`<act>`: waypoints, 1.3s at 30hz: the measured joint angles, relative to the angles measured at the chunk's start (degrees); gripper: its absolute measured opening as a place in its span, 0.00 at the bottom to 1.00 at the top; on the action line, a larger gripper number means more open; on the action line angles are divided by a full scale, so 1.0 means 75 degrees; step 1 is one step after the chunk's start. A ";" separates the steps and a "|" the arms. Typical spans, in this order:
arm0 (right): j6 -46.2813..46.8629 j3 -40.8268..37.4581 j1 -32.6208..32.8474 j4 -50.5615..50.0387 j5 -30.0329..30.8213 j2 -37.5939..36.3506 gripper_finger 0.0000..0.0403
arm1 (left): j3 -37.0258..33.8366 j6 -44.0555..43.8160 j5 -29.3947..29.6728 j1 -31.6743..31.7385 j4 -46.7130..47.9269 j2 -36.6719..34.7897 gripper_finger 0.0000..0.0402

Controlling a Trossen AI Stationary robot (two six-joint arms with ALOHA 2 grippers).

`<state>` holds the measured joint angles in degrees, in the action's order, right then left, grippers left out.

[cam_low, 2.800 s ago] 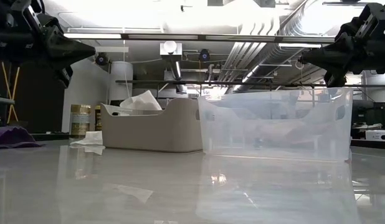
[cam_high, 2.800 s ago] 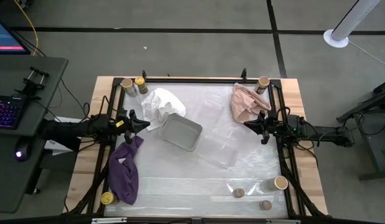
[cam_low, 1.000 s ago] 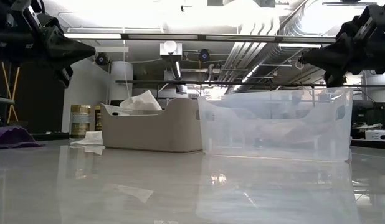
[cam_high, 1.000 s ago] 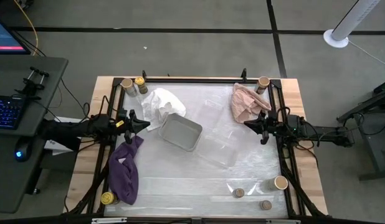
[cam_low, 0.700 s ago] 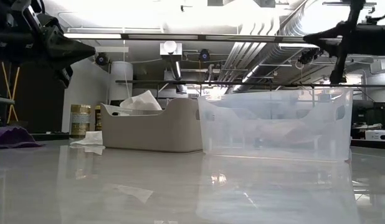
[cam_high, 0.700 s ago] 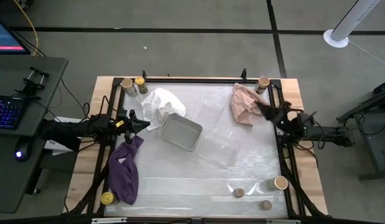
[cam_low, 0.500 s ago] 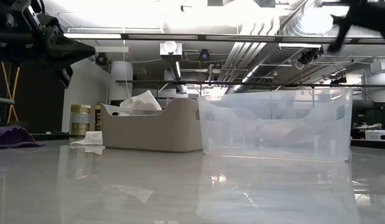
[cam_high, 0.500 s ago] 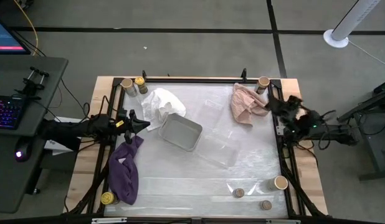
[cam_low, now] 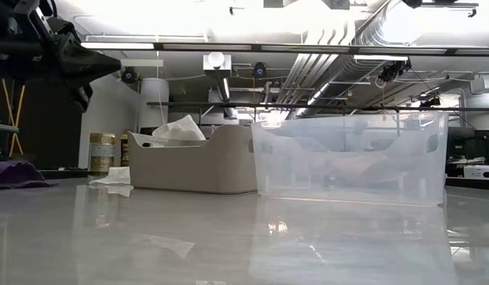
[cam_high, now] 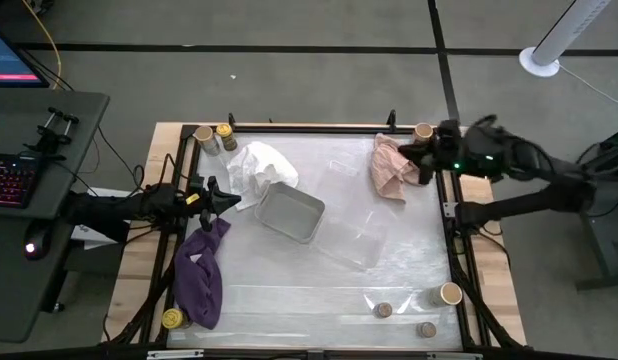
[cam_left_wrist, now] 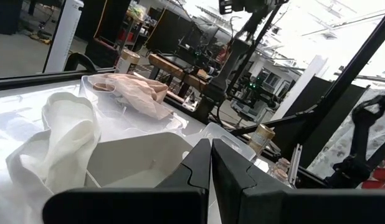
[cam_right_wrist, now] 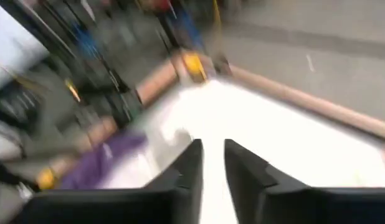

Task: Sort spices by type
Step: Put the bottom gold seasoning bottle into the bottom transparent bin

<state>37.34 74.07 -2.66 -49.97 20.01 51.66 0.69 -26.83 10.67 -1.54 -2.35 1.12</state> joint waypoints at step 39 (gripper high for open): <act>0.7983 -0.2569 0.5313 -0.2711 -0.7496 0.3299 0.78 | -0.0003 0.0000 0.0000 -0.0002 0.0000 -0.0002 0.01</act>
<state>97.21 54.80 37.19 -70.30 -36.20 76.40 0.67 -26.83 10.67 -1.56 -2.35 1.10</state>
